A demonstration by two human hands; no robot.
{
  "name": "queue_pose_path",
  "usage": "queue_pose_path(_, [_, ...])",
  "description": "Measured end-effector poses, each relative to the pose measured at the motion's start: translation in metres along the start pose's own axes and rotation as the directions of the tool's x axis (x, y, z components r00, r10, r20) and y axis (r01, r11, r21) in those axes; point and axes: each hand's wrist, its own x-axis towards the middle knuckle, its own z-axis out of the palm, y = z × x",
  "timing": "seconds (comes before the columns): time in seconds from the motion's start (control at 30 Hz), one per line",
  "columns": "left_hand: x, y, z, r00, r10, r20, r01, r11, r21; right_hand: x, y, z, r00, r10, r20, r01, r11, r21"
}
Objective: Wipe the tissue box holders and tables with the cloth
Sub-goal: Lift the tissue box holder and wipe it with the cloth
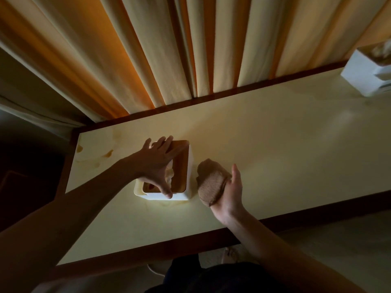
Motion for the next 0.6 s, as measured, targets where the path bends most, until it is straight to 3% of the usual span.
queue_pose_path(0.17, [-0.001,-0.004,0.007,1.0,-0.014,-0.017,0.013,0.998,-0.069,-0.008,0.022,0.038,0.938,-0.207,0.28,0.271,0.938,-0.217])
queue_pose_path(0.27, [-0.003,-0.002,0.008,1.0,-0.018,-0.019,0.017,0.998,-0.056,0.012,0.027,0.061,0.914,-0.235,0.33,0.356,0.855,-0.377])
queue_pose_path(0.43, [-0.002,-0.001,0.007,1.0,-0.022,-0.006,0.022,1.0,-0.01,0.057,0.036,0.045,0.948,-0.165,0.274,0.292,0.795,-0.532])
queue_pose_path(0.6, [-0.001,-0.003,0.01,1.0,-0.03,-0.007,0.03,1.0,-0.001,0.019,0.073,0.013,0.946,-0.076,0.315,0.249,0.79,-0.56])
